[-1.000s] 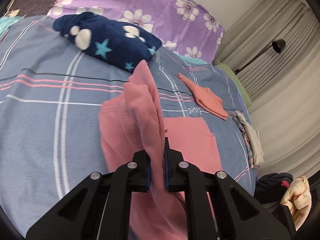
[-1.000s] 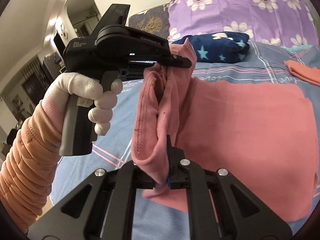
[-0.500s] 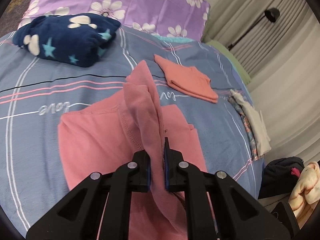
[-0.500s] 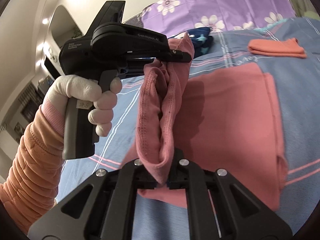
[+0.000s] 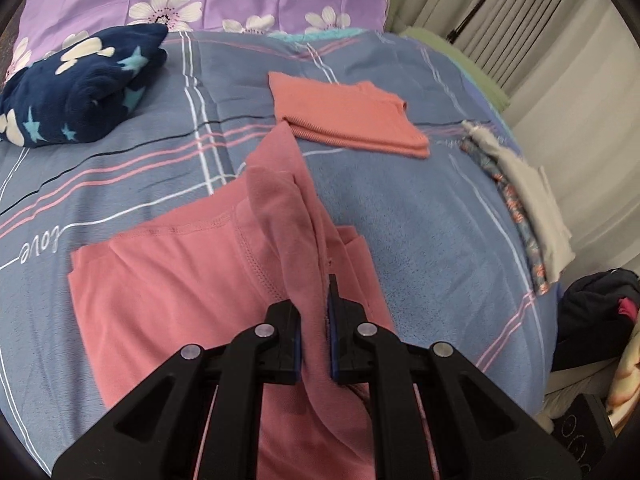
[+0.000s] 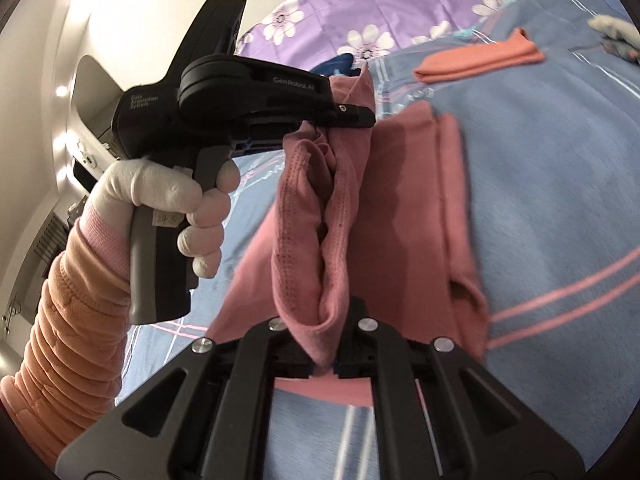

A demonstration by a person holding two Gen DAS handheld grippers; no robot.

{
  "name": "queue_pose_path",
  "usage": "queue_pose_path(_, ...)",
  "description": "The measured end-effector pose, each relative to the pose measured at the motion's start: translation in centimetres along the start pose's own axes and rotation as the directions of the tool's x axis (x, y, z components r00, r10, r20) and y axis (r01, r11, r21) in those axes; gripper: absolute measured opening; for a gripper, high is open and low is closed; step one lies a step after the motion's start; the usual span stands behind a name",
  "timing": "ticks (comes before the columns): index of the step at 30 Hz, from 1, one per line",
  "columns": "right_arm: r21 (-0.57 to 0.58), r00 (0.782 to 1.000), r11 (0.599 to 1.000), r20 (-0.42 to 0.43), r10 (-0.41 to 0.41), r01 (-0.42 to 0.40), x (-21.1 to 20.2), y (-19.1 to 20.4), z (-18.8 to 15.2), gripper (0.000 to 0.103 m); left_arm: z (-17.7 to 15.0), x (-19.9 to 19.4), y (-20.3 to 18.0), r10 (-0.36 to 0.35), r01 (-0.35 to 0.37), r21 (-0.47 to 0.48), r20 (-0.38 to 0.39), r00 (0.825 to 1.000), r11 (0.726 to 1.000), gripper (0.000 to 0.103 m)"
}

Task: Fold small clothes
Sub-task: 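Lift the pink shirt edge with the left gripper and fold it over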

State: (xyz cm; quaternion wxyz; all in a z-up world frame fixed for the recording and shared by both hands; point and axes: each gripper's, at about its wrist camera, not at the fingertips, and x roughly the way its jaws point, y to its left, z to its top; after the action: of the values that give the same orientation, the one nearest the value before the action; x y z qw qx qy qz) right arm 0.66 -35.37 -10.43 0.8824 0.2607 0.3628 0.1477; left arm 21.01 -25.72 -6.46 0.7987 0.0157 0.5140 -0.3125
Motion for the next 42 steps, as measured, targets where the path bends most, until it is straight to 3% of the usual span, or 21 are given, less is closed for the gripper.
queue_pose_path(11, 0.074, 1.0, 0.997, 0.0, 0.0, 0.0, -0.2, -2.6, -0.5, 0.005, 0.4, 3.0, -1.9, 0.074, -0.073, 0.034, -0.024, 0.997, 0.997, 0.012)
queue_pose_path(14, 0.095, 1.0, 0.995, -0.007, 0.006, -0.005, 0.1, -3.1, -0.5, 0.005, 0.4, 2.0, -3.0, 0.111, -0.111, 0.08, 0.006, 0.994, 0.991, 0.015)
queue_pose_path(16, 0.115, 1.0, 0.993, -0.02, 0.013, -0.011, 0.4, -3.7, -0.8, 0.005, -0.1, 0.0, -4.4, 0.165, -0.175, 0.146, 0.079, 0.983, 0.974, 0.019)
queue_pose_path(18, 0.126, 0.999, 0.992, -0.028, 0.016, -0.012, 0.6, -4.1, -0.9, 0.005, -1.6, -3.0, -5.6, 0.193, -0.227, 0.201, 0.174, 0.966, 0.953, 0.028)
queue_pose_path(20, 0.133, 0.999, 0.991, -0.035, 0.021, -0.017, 0.7, -4.5, -1.0, 0.005, -3.9, -5.9, -5.7, 0.169, -0.22, 0.223, 0.223, 0.96, 0.95, 0.041)
queue_pose_path(21, 0.136, 0.999, 0.991, -0.036, 0.023, -0.018, 0.7, -4.6, -1.0, 0.006, -5.1, -6.9, -5.5, 0.164, -0.217, 0.225, 0.234, 0.958, 0.95, 0.042)
queue_pose_path(27, 0.153, 0.999, 0.988, -0.042, 0.034, -0.027, 1.0, -5.0, -0.9, 0.008, -15.8, -10.3, -3.2, 0.192, -0.229, 0.223, 0.174, 0.966, 0.948, 0.043)
queue_pose_path(30, 0.161, 0.999, 0.987, -0.044, 0.033, -0.025, 1.0, -5.1, -0.9, 0.008, -19.7, -11.0, -2.3, 0.215, -0.247, 0.209, 0.162, 0.963, 0.946, 0.044)
queue_pose_path(35, 0.156, 0.999, 0.988, -0.041, 0.016, -0.01, 0.8, -4.5, -0.5, 0.008, -21.8, -9.6, -1.8, 0.267, -0.291, 0.211, 0.134, 0.954, 0.933, 0.045)
queue_pose_path(39, 0.159, 0.999, 0.987, -0.006, 0.035, -0.034, -0.4, -3.6, 0.4, 0.006, -21.6, -8.1, -2.3, 0.272, -0.297, 0.231, 0.134, 0.953, 0.927, 0.05)
queue_pose_path(42, 0.152, 0.999, 0.987, 0.021, 0.044, -0.047, -1.2, -3.0, 1.0, 0.006, -21.3, -7.3, -2.8, 0.348, -0.378, 0.254, 0.158, 0.924, 0.89, 0.05)
